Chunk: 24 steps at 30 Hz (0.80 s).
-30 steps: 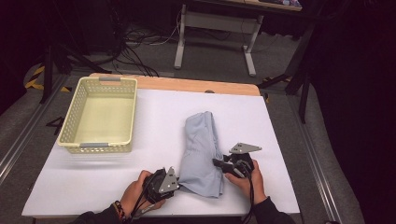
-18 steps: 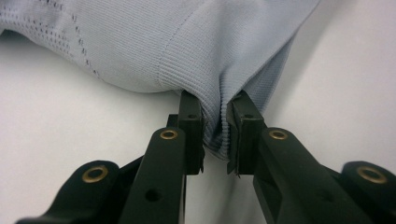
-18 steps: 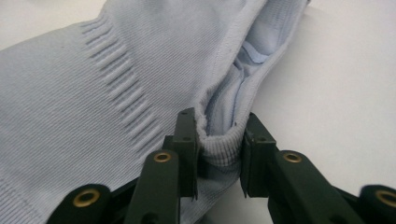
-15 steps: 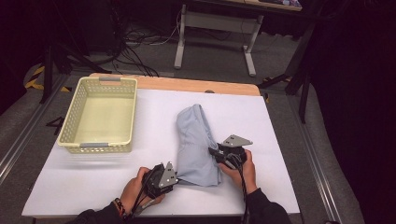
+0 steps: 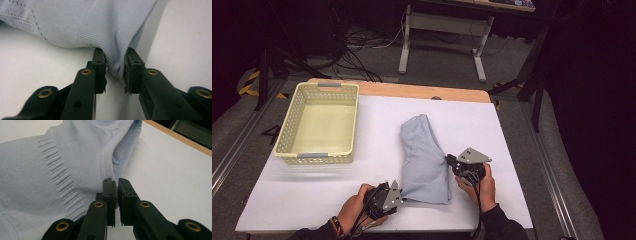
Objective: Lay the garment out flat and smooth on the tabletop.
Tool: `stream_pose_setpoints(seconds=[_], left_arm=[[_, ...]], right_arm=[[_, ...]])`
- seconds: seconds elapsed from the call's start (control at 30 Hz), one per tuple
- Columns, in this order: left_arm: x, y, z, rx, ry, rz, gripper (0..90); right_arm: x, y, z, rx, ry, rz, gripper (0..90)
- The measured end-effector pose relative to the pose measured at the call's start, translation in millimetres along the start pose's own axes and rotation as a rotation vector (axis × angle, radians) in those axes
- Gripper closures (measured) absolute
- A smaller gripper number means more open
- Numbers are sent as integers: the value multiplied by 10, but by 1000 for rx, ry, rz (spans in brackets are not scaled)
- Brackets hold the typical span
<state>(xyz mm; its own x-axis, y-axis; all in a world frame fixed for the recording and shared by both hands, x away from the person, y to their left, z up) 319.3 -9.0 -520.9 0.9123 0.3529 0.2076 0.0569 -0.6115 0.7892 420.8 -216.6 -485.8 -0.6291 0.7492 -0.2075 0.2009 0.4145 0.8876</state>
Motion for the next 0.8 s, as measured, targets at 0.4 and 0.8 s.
stream_pose_setpoints(seconds=[0.4,0.8], left_arm=[[91,137,-361,-90,12,-58,898],[138,369,243,-126,-68,-69,899]], right_arm=[[-3,-52,25,17,10,7,849],[36,-153,113,59,18,7,867]])
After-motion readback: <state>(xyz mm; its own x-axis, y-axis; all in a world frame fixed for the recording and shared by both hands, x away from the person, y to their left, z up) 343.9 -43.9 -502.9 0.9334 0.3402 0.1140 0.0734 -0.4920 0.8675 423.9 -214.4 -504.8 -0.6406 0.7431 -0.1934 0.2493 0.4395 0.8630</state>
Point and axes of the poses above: each handheld gripper's, and its own axes: z roughly forward along the jaws, y roughly out of its top, x roughly to its left, the point moved 8 cm from there along z, roughly forward along the jaws, and after that the axes turned 10 degrees about -x, right-handed, at the moved point
